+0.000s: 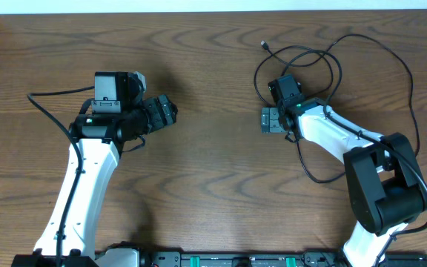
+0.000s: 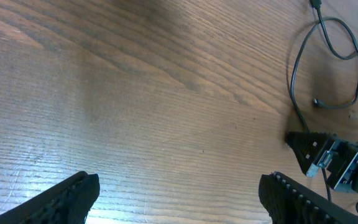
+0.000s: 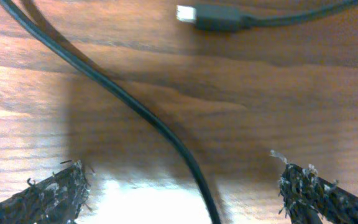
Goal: Untangle cables
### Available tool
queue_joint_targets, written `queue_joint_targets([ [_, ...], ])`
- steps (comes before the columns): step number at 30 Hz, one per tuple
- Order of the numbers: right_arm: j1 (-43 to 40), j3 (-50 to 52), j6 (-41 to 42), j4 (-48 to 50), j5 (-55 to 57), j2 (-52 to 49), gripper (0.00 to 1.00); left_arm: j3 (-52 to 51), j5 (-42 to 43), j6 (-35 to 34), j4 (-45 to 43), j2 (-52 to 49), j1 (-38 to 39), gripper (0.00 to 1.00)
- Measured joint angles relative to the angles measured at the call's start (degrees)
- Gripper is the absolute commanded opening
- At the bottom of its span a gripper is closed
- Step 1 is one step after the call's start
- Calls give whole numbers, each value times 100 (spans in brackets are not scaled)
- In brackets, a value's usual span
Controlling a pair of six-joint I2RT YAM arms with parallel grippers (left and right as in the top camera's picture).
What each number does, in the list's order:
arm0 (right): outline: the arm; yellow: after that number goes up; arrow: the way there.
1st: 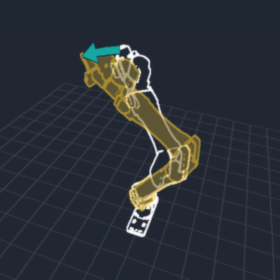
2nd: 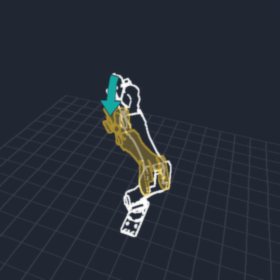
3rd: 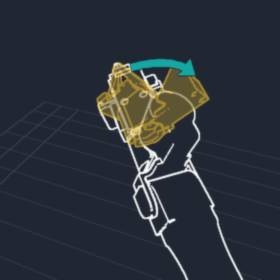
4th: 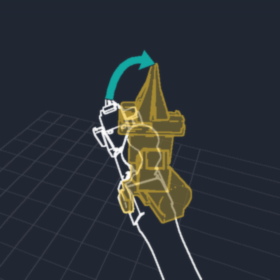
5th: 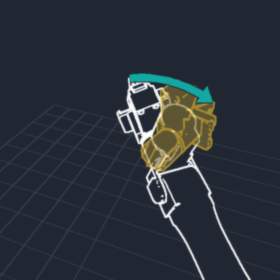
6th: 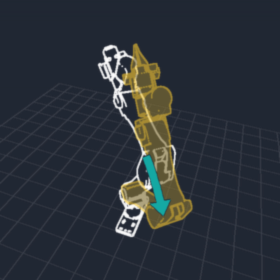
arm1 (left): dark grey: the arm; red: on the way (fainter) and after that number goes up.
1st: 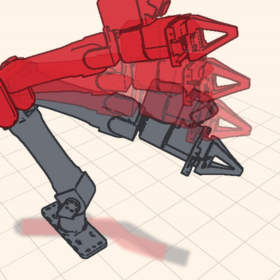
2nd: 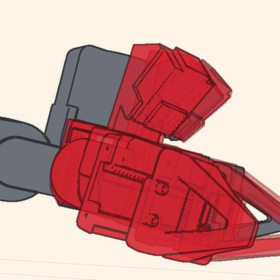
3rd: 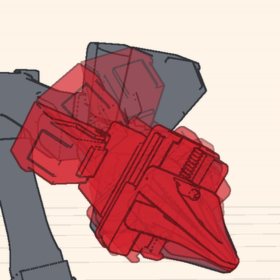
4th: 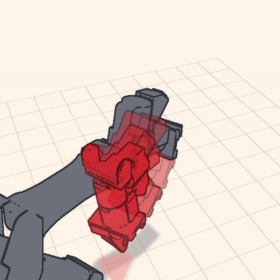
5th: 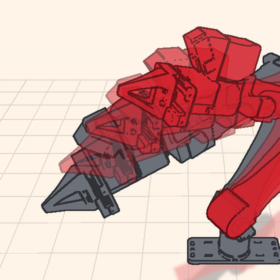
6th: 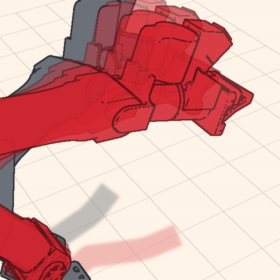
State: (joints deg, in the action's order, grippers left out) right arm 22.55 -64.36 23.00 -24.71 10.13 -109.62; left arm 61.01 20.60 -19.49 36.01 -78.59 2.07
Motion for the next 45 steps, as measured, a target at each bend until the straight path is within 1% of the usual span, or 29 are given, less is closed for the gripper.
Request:
queue_joint_targets([
  [4, -20, -22, 44, 282, -76, -7, 99, 0, 0, 0, 0, 0, 0, 87],
  [8, -55, -262, 326, 1088, -129, -7, 99, 0, 0, 0, 0, 0, 0, 87],
  [10, -81, -310, 544, 1355, -138, -7, 99, 0, 0, -2, 0, 0, 0, 87],
  [14, -170, -310, 651, 1790, -136, -7, 99, 0, 0, 0, 2, 0, 0, 87],
  [17, -341, -313, 448, 2120, -138, -7, 99, 0, 0, 0, 2, 0, 0, 87],
  [19, -520, -315, 173, 2275, -164, -7, 99, 0, 0, 0, 2, 0, 0, 87],
  [22, -817, -321, -164, 2291, -280, -7, 99, 0, 0, 0, 0, 0, 0, 87],
  [24, -1117, -378, -435, 2116, -428, -7, 99, 0, 0, 0, 0, 0, 0, 87],
  [25, -1281, -555, -654, 1746, -570, -9, 99, 0, 0, 0, 0, 0, 0, 87],
  [26, -1362, -656, -769, 1672, -640, -9, 99, 0, 0, 0, 0, 0, 0, 87],
  [27, -1419, -839, -935, 1390, -706, -9, 99, 0, 0, 0, 0, 0, 0, 87],
  [28, -1480, -1172, -1237, 979, -820, -15, 99, 0, 0, 0, 0, 0, 0, 87],
  [29, -1502, -1432, -1469, 883, -892, -15, 99, 0, 0, 0, 0, 0, 0, 87],
  [30, -1504, -1768, -1725, 474, -935, -33, 99, 0, 0, 0, 0, 0, 0, 87],
  [31, -1504, -1945, -1884, 348, -962, -44, 99, 0, 0, 0, -2, 0, 0, 87],
  [34, -1504, -2903, -2507, -522, -1154, -291, 99, 0, 0, 0, -2, 0, 0, 87],
  [37, -1504, -3919, -3049, -1456, -1416, -879, 99, 0, -2, 0, -2, 0, 0, 87],
  [39, -1504, -4468, -3390, -1923, -1572, -1368, 99, 0, 0, 0, 0, 0, 0, 87],
  [40, -1504, -4878, -3615, -2312, -1696, -1757, 99, 0, 0, -2, 7, 0, 0, 87],
  [42, -1504, -5300, -3869, -2428, -1849, -2330, 99, 0, -2, 0, 2, 0, 0, 87],
  [45, -1504, -5394, -4035, -2146, -1965, -2811, 99, 0, 0, 0, 2, 0, 0, 87],
])
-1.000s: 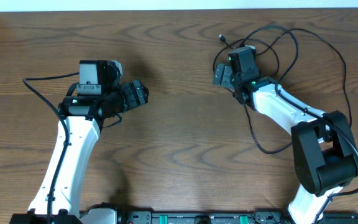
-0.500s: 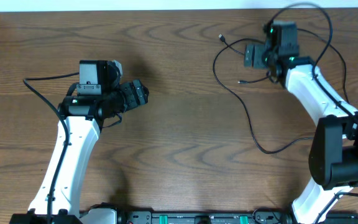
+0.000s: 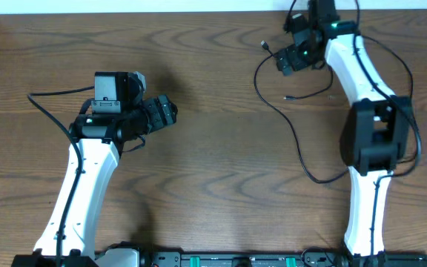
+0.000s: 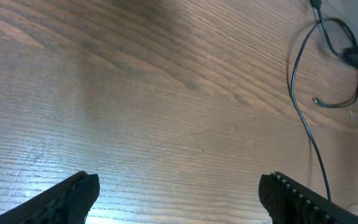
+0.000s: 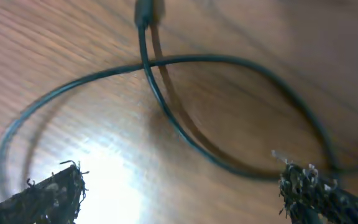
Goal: Untangle cables
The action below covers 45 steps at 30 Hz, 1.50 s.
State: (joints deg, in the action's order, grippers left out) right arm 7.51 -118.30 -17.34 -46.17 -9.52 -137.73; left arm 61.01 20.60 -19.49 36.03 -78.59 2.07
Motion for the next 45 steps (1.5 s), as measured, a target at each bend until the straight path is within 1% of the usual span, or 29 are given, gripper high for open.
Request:
queue_joint_targets([
  [6, 0, -7, -125, 483, -66, -404, 99, 0, -2, 0, -2, 0, 0, 87],
  [7, 0, -15, -131, 527, -76, -431, 97, 0, 0, -2, -2, 0, 0, 87],
  [8, 0, -22, -136, 592, -85, -483, 93, 0, 0, 0, 0, 0, 0, 87],
  [9, 0, -26, -155, 675, -79, -531, 82, 0, 0, 0, -2, 0, 0, 87],
  [10, 0, -48, -129, 702, -96, -538, 77, 0, 0, 0, -2, 0, 0, 87],
  [11, 2, -48, -96, 708, -94, -538, 76, 0, 0, 0, 0, 0, 0, 87],
  [13, 2, -50, -118, 730, -111, -540, 70, 0, 0, 0, -2, 0, 0, 87],
  [14, 7, -50, -109, 728, -111, -542, 70, 0, 0, 0, 0, 0, 0, 87],
  [15, 11, -50, -109, 732, -114, -549, 67, 0, 0, 0, 0, 0, 0, 87],
  [18, 13, -50, -26, 741, -118, -553, 39, 0, 0, -2, 0, 0, 0, 87],
  [22, 13, -52, 42, 669, -221, -555, 25, 0, 0, 0, 0, 0, 0, 87],
  [24, 13, -39, 50, 649, -284, -555, 22, 0, 0, 0, -2, 0, 0, 87],
  [25, 13, -13, 59, 662, -317, -555, 18, 0, 0, 0, -2, 0, 2, 87],
  [27, 11, 31, 72, 688, -343, -544, 3, 0, 0, 0, 0, 0, 0, 87],
  [28, 11, 59, 55, 684, -365, -531, 2, 0, 0, 0, -2, 0, 0, 87],
  [29, 11, 85, 57, 658, -389, -511, 10, 0, 0, 0, 0, 0, 0, 87],
  [30, 13, 105, 55, 629, -411, -503, 13, 0, 0, 0, -2, 0, 0, 87],
  [31, 11, 107, 61, 590, -455, -496, 13, 0, 0, 0, -2, 0, 0, 87],
  [32, 13, 111, 61, 573, -476, -490, 9, 0, 0, 0, 0, 0, 0, 87],
  [36, 7, 116, 61, 566, -490, -483, 4, 0, 0, 0, 0, 0, 0, 87],
  [41, 7, 101, 66, 522, -487, -483, 2, 0, 0, 0, 0, 0, 0, 87],
  [45, 13, -9, 160, 302, -485, -483, 2, 0, 0, 0, -2, 0, 0, 87],
])
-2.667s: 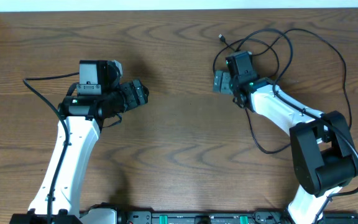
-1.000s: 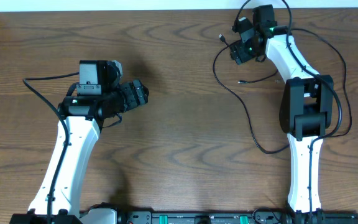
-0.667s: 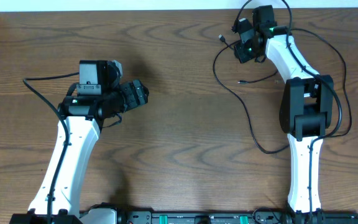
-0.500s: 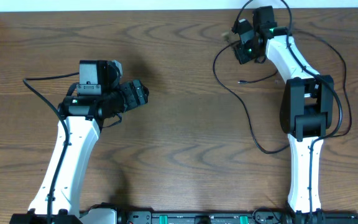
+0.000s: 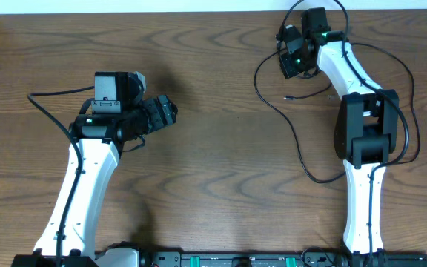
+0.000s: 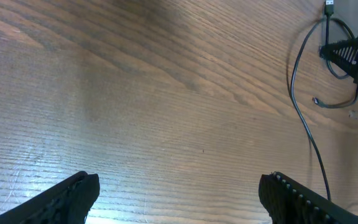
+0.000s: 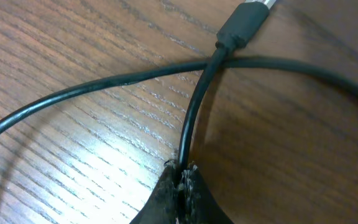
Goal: Untangle cables
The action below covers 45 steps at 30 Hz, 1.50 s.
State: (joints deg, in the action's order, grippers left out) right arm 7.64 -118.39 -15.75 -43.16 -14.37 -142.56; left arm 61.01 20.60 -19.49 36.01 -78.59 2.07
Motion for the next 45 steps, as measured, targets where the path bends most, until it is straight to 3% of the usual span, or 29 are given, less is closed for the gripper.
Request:
queue_joint_targets([
  [7, 26, -210, 59, -55, -177, 4, 1, 0, 0, 0, 2, 0, 0, 87],
  [15, 245, -334, 87, 629, -848, 315, 1, 0, 0, -2, 0, 0, 0, 87],
  [21, 922, -361, -15, 1290, -1069, 369, 1, 0, 0, 0, 0, 0, 0, 87],
  [30, 2057, -361, -168, 1379, -1021, 369, 1, 0, 0, 0, 2, 0, 0, 87],
  [45, 2852, -361, -195, 1915, -922, 369, 1, 0, 0, 0, 0, 0, 0, 87],
])
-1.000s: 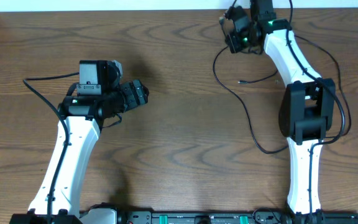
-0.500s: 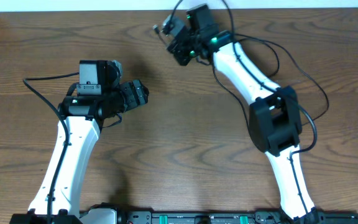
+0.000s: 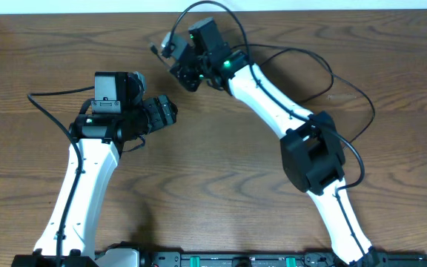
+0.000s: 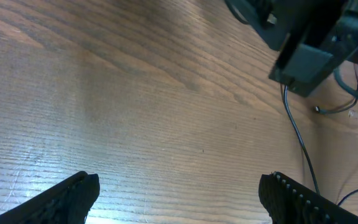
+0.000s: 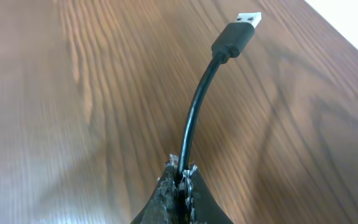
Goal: Untangle cables
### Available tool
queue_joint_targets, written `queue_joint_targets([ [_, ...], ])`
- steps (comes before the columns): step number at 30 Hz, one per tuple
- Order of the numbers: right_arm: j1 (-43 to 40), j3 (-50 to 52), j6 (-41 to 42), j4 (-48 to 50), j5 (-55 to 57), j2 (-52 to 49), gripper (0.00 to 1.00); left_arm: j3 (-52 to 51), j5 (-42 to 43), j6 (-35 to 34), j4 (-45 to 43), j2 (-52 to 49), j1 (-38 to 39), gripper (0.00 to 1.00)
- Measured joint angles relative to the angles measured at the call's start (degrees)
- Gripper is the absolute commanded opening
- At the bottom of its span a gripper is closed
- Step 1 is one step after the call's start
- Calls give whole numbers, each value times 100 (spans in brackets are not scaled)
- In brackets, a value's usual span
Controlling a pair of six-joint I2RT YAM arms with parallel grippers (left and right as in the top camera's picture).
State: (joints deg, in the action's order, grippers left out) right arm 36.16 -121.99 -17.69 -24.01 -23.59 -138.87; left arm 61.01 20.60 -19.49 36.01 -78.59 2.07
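Note:
A black cable (image 5: 194,112) with a USB plug (image 5: 238,34) at its end rises from my right gripper (image 5: 180,171), which is shut on it a short way behind the plug. In the overhead view the right gripper (image 3: 176,64) reaches over the back of the table, left of the middle. The rest of the cable trails off to the right. My left gripper (image 4: 179,190) is open over bare wood, just below and left of the right one. In the left wrist view part of the cable (image 4: 294,127) hangs below the right gripper (image 4: 303,43).
The brown wooden table (image 3: 221,185) runs under both arms. A white cable lies at the right edge. The right arm stretches across the back from its base at the front right. A white wall borders the far edge.
My right gripper, shut on the cable near its plug, has moved from the back right to the back left of the middle. The cable end came with it. The left arm is unchanged.
My right gripper was open over the cable loops at the middle right. It then stood open over a crossing of the cable at the back right. Then it was shut on the cable near the plug, which it now holds further left. The left arm stayed still.

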Motion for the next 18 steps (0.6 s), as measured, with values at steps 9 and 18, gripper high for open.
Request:
queue_joint_targets([
  [9, 343, 0, -9, 378, 0, 0, 1, 0, 0, 0, 2, 0, 0, 87],
  [18, 389, 0, -26, 457, 72, 0, 1, 0, 0, 0, 2, 0, 0, 87],
])
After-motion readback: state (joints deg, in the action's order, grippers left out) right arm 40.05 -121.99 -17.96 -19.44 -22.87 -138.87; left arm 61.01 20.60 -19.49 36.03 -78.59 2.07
